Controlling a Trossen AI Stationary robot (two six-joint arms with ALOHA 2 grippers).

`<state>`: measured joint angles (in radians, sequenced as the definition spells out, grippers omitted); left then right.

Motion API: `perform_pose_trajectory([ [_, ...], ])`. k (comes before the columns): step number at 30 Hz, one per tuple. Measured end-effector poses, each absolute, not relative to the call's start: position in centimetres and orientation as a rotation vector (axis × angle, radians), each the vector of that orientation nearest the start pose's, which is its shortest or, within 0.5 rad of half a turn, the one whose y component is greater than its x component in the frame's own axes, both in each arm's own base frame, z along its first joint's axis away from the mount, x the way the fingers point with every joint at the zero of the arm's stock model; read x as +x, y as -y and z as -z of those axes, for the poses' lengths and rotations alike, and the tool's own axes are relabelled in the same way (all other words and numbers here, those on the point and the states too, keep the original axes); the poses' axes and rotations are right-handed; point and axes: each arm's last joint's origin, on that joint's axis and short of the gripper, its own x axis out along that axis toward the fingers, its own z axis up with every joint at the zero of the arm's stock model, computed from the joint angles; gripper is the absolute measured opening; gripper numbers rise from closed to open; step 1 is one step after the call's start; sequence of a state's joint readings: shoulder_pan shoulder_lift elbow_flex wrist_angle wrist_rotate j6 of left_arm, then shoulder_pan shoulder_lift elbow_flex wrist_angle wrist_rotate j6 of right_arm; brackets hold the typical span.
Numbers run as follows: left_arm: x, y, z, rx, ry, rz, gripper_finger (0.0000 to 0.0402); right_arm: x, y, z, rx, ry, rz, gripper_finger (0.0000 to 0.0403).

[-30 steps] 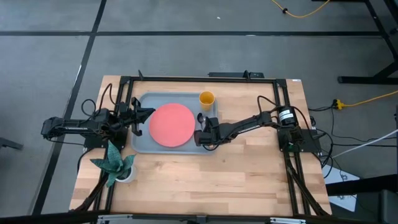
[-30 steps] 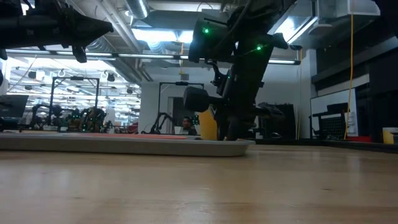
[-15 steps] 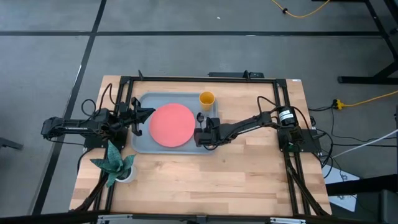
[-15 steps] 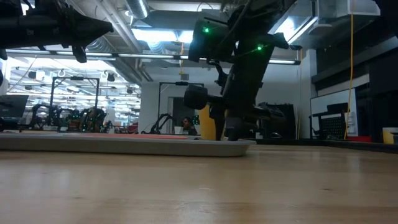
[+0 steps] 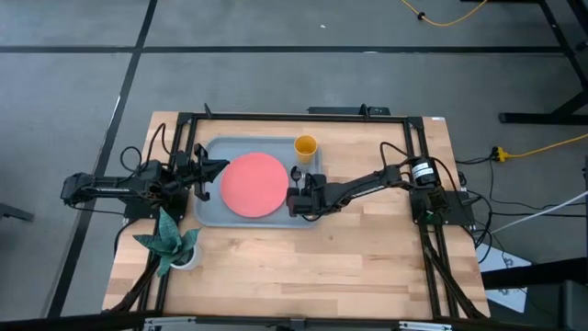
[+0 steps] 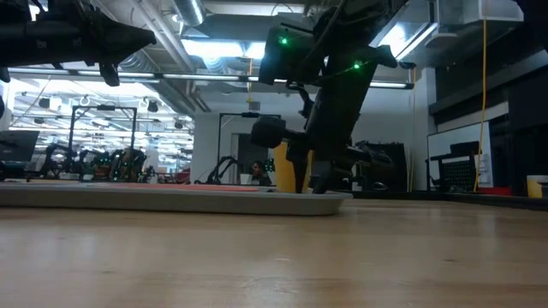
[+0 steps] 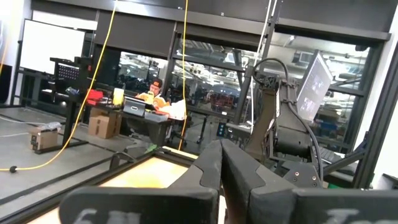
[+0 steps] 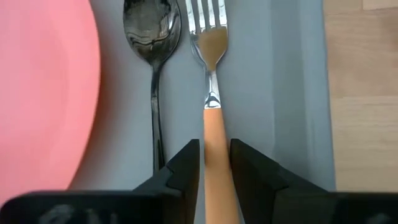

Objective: Pick and place plate/cup/fork/spoon on tray
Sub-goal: Put the orange fork beside the black spoon on the gray tray

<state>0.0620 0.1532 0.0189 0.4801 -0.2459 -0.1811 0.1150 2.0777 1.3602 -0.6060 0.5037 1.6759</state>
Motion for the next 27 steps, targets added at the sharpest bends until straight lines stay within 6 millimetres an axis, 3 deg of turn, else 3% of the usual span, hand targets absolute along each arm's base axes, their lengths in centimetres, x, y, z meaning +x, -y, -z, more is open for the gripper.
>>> perform_pose_trajectory([
  [27, 9.94, -1.33, -20.29, -0.21, 0.372, -0.273, 0.0, 39.18, -3.13, -12.76, 1.145, -0.554, 1.301, 0.0094],
])
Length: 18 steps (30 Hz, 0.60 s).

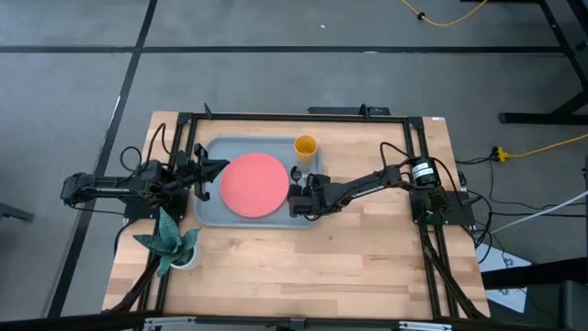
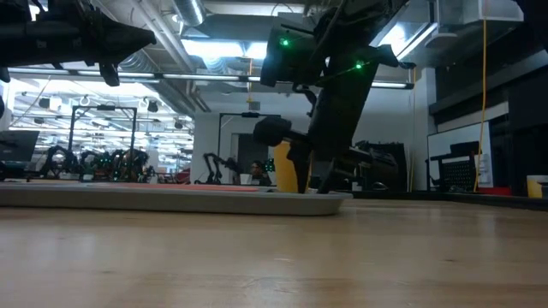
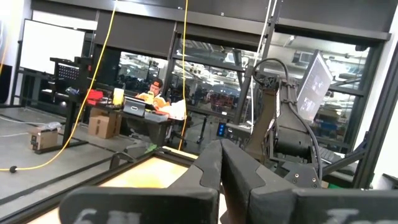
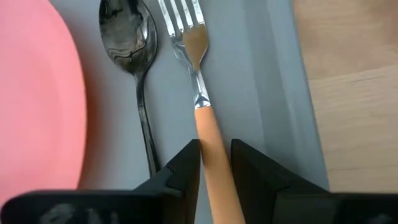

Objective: Pick and place plate/cup/fork/spoon on tray
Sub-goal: Put the orange fork beside the black spoon on the gray tray

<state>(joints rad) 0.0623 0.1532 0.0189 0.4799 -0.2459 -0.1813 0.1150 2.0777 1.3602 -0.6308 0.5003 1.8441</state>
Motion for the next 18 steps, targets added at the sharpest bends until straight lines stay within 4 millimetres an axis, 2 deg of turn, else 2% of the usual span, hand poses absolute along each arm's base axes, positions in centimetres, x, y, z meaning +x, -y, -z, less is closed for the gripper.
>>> perform_pose_trajectory([
  [10, 9.94, -1.32, -20.29, -0.21, 0.373, -0.273, 0.0, 39.19, -3.14, -12.76, 1.228, -0.497, 1.339, 0.0094],
  [18, 9.94, -1.33, -20.29, -0.21, 0.373, -0.273, 0.0, 39.36, -3.17, -12.8, 1.177, -0.533, 1.294, 0.0094],
])
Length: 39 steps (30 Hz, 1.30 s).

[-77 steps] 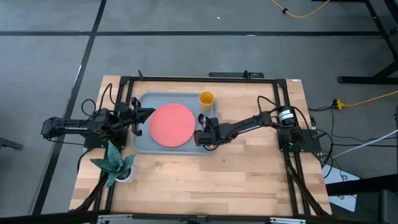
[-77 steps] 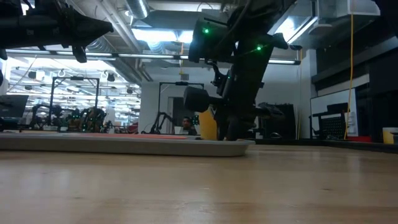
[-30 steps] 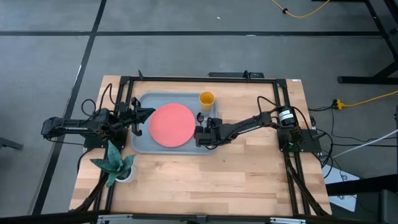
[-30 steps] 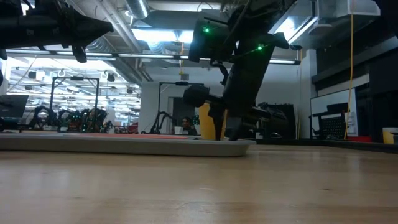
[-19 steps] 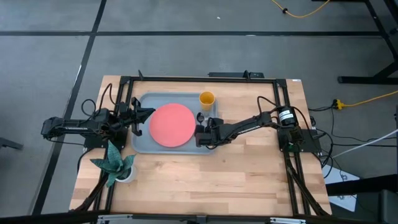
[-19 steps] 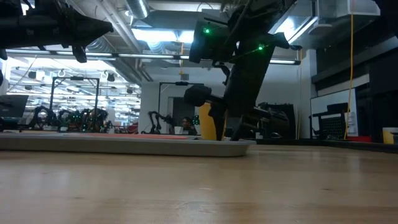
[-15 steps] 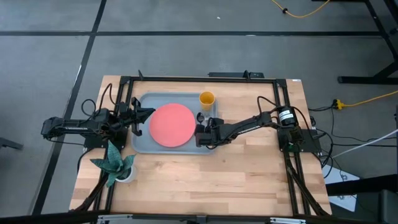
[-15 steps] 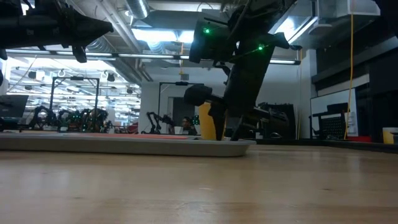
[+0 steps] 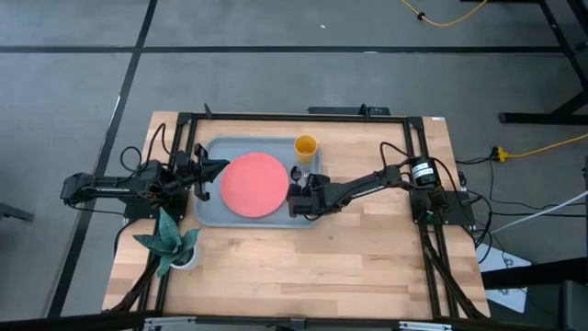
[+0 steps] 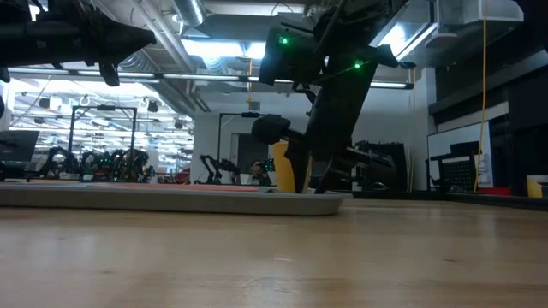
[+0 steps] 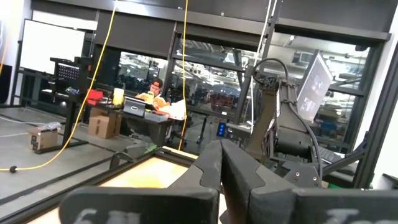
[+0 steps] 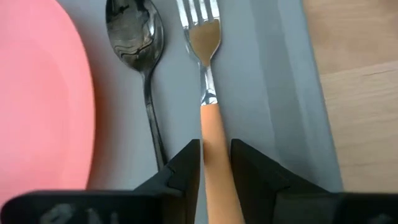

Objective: Pick and place plate/cup/fork/spoon on tray
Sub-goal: Put the orange fork beside the black spoon on the gray tray, then return to Home Position

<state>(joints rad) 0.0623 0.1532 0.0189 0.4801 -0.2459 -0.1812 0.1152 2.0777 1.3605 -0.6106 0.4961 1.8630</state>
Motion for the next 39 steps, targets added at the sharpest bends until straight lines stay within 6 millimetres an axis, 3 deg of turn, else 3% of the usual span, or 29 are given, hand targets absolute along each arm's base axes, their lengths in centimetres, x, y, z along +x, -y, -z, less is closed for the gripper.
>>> perform_pose_trajectory([
  [14, 9.9, -1.3, -20.3, -0.21, 0.373, -0.273, 0.0, 39.2, -3.4, -12.9, 1.152, -0.553, 1.288, 0.0094],
  [23, 9.9, -1.3, -20.3, -0.21, 0.373, -0.273, 0.0, 39.3, -4.0, -14.7, 1.088, -0.53, 1.249, 0.0094],
  [29, 9.9, -1.3, -20.3, -0.21, 0.373, -0.273, 0.0, 40.3, -5.5, -17.8, 0.869, -0.62, 1.149, 0.0094],
  [39, 9.9, -1.3, -20.3, -0.21, 0.373, -0.273, 0.0, 42.2, -11.5, -24.7, 0.319, -0.827, 0.55, 0.0094],
])
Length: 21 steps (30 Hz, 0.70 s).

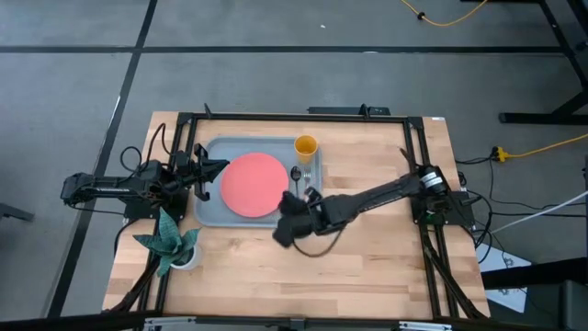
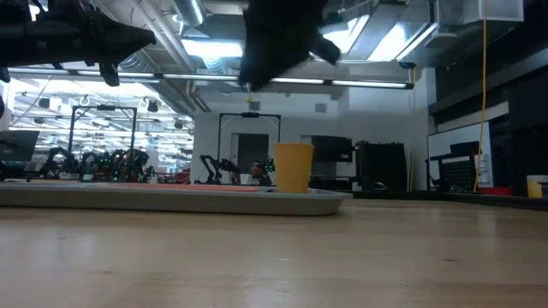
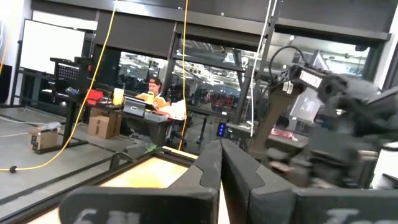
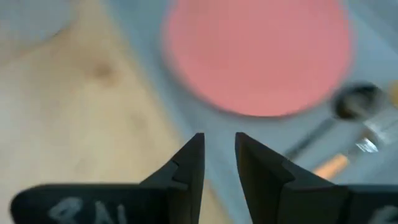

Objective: Pick and place plate/cup/fork/spoon on tray
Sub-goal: Return to Home Position

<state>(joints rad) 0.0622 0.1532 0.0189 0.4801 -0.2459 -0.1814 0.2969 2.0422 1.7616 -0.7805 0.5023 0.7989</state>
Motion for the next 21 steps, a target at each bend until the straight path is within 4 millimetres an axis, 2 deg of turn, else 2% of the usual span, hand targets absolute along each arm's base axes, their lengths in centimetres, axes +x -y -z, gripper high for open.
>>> perform_pose_trajectory([
  [5, 9.9, -1.3, -20.3, -0.21, 0.373, -0.273, 0.0, 42.5, -14.0, -27.1, 0.187, -0.851, 0.244, 0.0094],
  [9, 9.9, -1.3, -20.3, -0.21, 0.373, -0.273, 0.0, 42.8, -15.6, -27.7, 0.067, -0.777, 0.116, 0.0094],
  [13, 9.9, -1.3, -20.3, -0.21, 0.373, -0.273, 0.0, 43.0, -16.7, -28.2, 0.02, -0.712, 0.034, 0.0094],
  [16, 9.9, -1.3, -20.3, -0.21, 0.373, -0.273, 0.0, 42.9, -17.4, -27.8, -0.047, -0.713, -0.06, 0.0094],
  [21, 9.9, -1.3, -20.3, -0.21, 0.373, -0.273, 0.0, 42.3, -17.7, -25.6, -0.185, -0.776, -0.262, 0.0094],
])
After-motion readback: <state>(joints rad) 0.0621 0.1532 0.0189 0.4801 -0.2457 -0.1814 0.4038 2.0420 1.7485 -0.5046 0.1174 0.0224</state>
